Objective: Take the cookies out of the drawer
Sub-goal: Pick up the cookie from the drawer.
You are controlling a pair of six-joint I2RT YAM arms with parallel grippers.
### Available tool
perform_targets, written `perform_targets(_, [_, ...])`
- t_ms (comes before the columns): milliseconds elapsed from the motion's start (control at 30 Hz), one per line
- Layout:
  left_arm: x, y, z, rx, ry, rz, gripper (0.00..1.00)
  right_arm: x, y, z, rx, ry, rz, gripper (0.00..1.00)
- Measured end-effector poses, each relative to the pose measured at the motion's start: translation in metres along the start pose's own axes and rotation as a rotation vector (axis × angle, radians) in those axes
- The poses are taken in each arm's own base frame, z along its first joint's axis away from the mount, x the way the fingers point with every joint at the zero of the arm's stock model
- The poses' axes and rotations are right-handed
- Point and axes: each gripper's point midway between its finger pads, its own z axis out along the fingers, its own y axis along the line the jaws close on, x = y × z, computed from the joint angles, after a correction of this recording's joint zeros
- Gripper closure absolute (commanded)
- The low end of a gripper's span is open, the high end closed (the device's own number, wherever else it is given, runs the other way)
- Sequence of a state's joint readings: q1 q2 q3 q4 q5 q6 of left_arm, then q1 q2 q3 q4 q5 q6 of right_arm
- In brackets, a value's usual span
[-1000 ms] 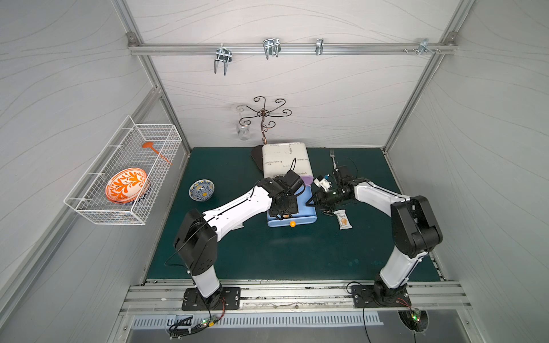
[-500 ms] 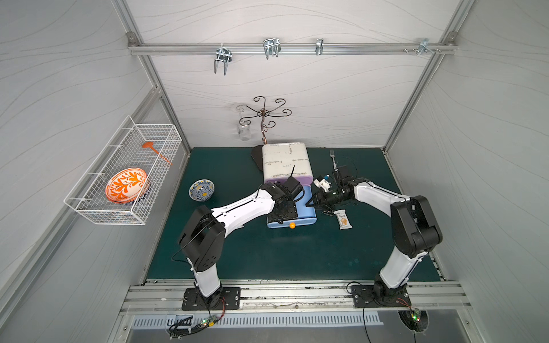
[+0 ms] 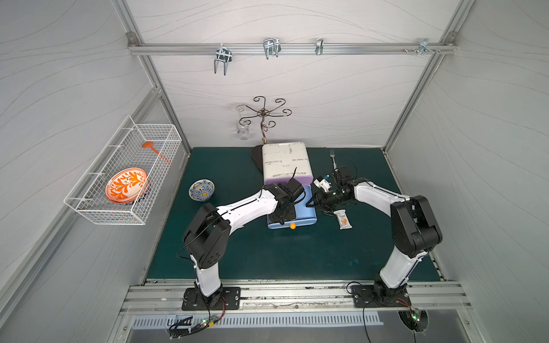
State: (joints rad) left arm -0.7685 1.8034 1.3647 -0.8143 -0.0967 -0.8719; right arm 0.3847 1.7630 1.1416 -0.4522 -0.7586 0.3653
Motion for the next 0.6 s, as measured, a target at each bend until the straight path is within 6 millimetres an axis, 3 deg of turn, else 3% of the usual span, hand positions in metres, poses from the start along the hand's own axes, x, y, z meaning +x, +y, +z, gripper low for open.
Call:
perform_targets(233, [-0.001,0.0,-0.001,0.001,-0.003,0.015,0.59,0.0,-0.001,0.0,0.002,0.002,-0.004,0.63])
perform_targets(600, [-0.012,-0.004,-0.028,0.055,-0.073,0.059,0.58,-0.001,0.003,-0.001,-0.006,0.002,-0.015,0.63])
